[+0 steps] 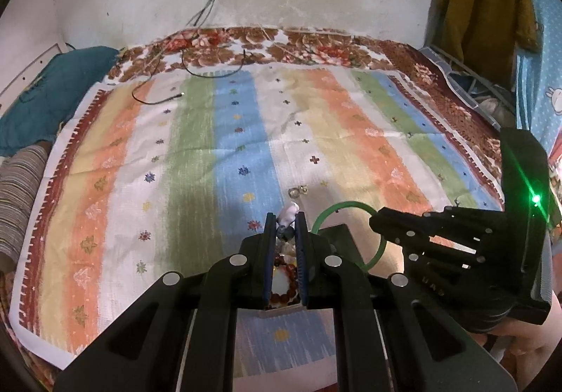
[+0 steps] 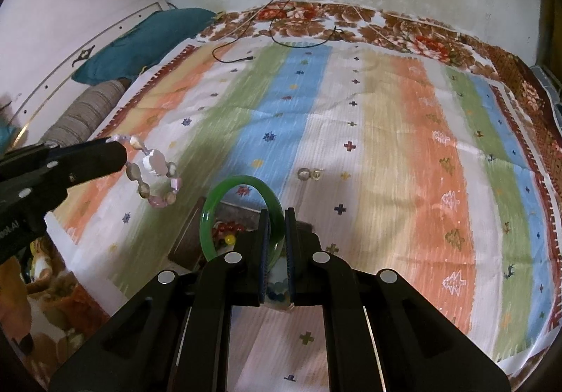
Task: Organize jewelry
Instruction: 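Open both tools above the tin to drop bracelet and bangle, then move both open tools toward the two small rings on the cloth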
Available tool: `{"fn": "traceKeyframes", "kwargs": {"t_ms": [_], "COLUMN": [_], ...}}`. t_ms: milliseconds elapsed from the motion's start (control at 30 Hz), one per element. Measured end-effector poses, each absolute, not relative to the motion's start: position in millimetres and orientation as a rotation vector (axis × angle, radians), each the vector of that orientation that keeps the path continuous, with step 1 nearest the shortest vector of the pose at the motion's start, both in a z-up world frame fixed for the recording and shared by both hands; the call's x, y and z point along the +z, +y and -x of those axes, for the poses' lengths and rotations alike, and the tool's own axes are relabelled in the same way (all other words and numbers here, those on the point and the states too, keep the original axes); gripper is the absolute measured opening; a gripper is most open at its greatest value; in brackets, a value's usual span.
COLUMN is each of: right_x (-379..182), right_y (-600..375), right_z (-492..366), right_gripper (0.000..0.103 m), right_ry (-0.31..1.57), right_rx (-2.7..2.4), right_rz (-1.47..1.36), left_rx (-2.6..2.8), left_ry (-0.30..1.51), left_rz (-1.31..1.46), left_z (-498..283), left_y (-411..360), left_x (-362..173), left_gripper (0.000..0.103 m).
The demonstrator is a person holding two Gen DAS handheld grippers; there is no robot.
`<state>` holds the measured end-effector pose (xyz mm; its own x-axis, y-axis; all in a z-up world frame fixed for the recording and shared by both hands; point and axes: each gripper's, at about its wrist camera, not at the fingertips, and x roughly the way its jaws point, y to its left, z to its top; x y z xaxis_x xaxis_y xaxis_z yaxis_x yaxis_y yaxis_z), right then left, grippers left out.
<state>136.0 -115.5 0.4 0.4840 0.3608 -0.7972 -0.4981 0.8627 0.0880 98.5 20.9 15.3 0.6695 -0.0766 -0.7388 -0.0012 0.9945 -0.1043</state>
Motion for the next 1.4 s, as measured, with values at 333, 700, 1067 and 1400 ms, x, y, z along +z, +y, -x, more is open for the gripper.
{"fn": "traceKeyframes", "kwargs": {"t_ms": [333,700,1067,1400], "right_x": [-8.5,-13.7,-17.3,-31.1], "right_y": [-111.7,-126.6,-132.3,-141.0], "right_z": [-133.8,-150.4,-177.4,-209.7], "right_gripper": [0.01,0.043,0.056,0.059], "right_ry": [0.979,1.014,1.034,1.076], "right_rx": [0.555,0.491,0.502,0.5], "right_rz": [0.174,0.102,0.079,0.041], "left_rx": [-0.063,-0.033,-0.074,-0.101], "left_ry": [0.837,0.867,0.922,0.998], "left_rz": [0.096,0.13,0.081,0.091], "left_z": [-92.8,-101.0,-127.6,-153.5], "left_y": [14.5,24.4,30.7,44.5], "left_x": [14.0,8.3,-9.2,-37.1], "left_gripper": [0.01,0.017,0.046,0.046]}}
